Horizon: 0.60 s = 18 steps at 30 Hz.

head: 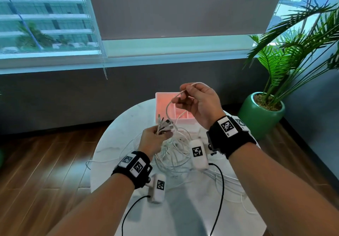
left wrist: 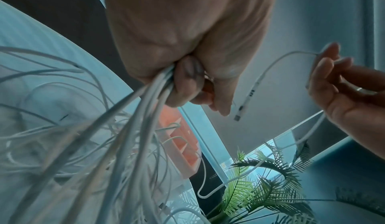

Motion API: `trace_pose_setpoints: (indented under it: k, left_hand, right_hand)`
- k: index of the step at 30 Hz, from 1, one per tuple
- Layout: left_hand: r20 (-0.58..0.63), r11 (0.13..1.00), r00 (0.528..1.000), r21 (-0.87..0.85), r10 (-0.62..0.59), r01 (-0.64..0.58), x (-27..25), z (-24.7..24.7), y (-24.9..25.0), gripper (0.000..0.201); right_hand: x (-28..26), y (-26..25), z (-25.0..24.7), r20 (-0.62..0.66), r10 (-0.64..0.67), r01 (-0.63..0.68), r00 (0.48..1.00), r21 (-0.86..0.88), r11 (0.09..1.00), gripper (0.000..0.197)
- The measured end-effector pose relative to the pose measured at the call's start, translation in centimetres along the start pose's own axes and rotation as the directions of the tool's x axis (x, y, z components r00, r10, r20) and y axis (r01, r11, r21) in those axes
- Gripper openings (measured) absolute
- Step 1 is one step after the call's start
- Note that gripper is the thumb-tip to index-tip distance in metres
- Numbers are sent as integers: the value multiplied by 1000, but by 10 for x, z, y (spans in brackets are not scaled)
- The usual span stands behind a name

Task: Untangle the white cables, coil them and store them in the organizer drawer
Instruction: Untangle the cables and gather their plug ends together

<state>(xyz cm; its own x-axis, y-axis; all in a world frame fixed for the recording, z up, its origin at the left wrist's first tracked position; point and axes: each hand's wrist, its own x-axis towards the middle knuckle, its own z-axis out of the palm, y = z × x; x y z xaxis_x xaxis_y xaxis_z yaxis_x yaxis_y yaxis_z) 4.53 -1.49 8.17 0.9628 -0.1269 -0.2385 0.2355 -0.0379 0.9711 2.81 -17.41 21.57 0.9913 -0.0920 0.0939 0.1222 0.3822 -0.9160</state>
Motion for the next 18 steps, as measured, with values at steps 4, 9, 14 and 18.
trace_pose_setpoints:
  k: [4,9,14,18]
  left_hand:
    - [-37,997,998,-67,-48,45,2,-12,-9,8]
    - [-69,974,994,-219,-81,64,1,-38,-9,16]
    - [-49,954,995,-294,-83,65,-4,-54,-11,29]
    - [-61,934,996,-353,-72,46,-4,-57,-4,34]
  right_hand:
    - [8,-2,-26,-151,-44,64,988,129,990,18]
    - [20,-9,-95,-423,-65,133,904,134,982,32]
    - [19,-43,-181,-696,-93,283,712,163,945,32]
    - [-3,-50,-234,-829,-24,247,559,139,959,32]
